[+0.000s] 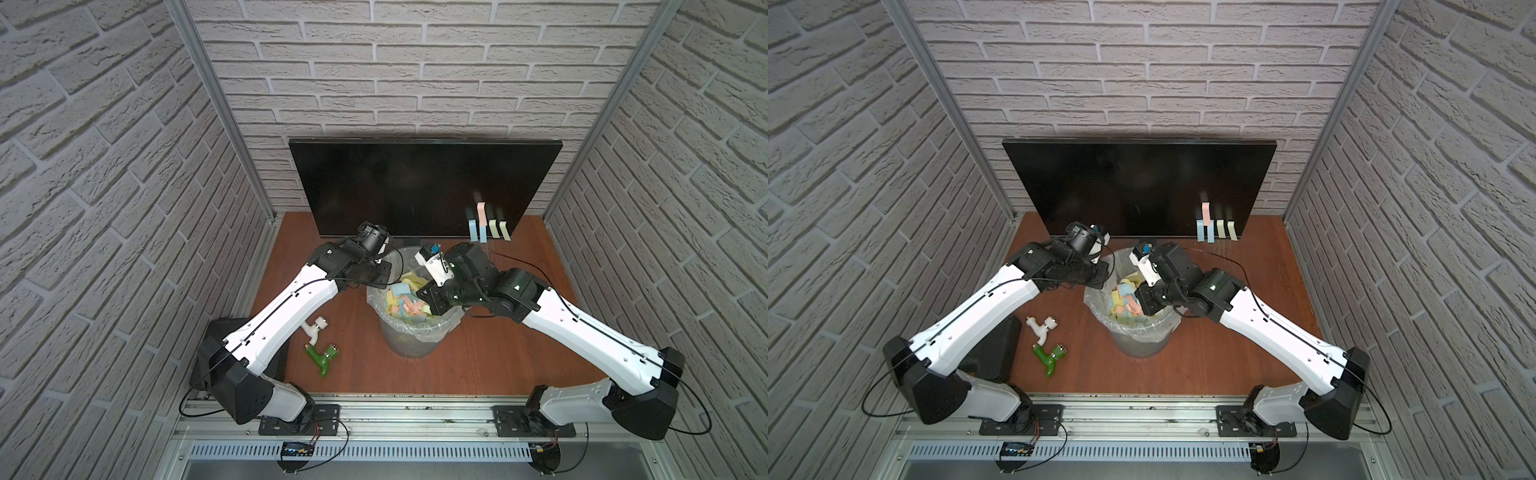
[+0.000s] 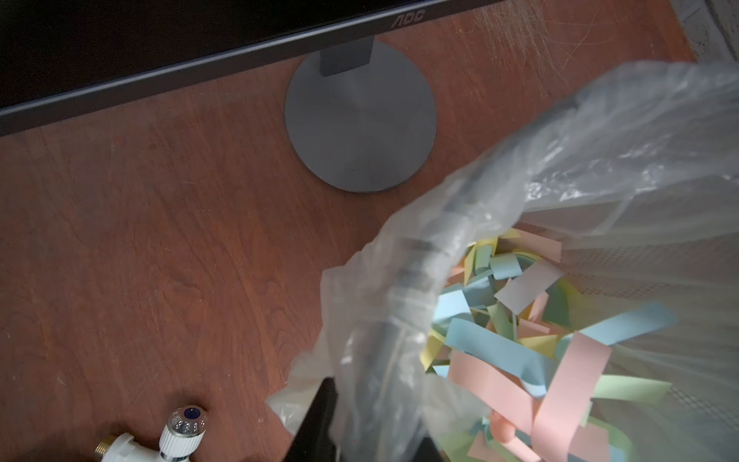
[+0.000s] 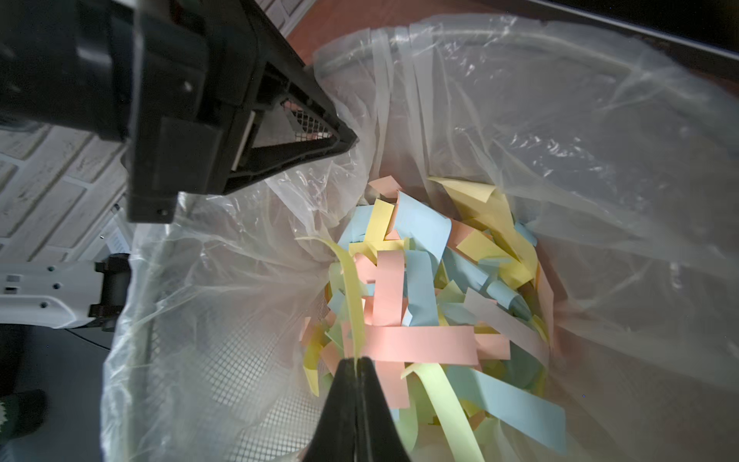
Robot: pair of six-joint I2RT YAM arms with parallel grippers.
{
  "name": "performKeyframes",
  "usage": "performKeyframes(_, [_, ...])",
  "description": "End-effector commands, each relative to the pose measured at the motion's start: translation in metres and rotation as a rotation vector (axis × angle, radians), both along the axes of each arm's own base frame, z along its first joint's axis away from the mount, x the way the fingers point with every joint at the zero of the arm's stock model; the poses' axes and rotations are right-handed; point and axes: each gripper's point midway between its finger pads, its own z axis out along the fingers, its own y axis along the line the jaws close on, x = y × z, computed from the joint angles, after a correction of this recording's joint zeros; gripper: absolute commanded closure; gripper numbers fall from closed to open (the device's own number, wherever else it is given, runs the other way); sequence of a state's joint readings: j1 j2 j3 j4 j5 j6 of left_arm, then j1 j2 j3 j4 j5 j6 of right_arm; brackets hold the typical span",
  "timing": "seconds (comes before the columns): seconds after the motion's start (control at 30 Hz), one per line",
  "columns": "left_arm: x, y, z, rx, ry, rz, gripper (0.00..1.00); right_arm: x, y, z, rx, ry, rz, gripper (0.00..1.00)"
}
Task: Remove the sticky note from the monitor
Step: Place the sticky note in the trash bin.
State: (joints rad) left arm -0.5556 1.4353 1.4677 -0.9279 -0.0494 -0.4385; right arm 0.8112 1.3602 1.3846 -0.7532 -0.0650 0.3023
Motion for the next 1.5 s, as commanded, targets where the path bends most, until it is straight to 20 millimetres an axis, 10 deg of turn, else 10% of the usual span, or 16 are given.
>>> performKeyframes(0.0, [0.001, -0.001, -0.005, 0.006, 0.004, -0.005, 0.74, 0.008, -0.001, 0.008, -0.035, -0.067, -0.015, 0.82])
performKeyframes(0.73, [-0.001, 0.0, -0.002, 0.002, 0.0, -0.006, 0.74, -0.001, 0.033, 0.026, 0.253, 0.015, 0.06, 0.26])
performKeyframes(1.23, [-0.001, -0.001, 0.001, 0.001, -0.004, -0.007, 0.74, 0.031, -0.016, 0.001, -0.058, -0.053, -0.109, 0.23])
performKeyframes(1.47, [-0.001, 0.0, 0.0, 0.002, -0.002, -0.005, 0.74, 0.022, 0.007, 0.023, 0.095, -0.072, -0.035, 0.23])
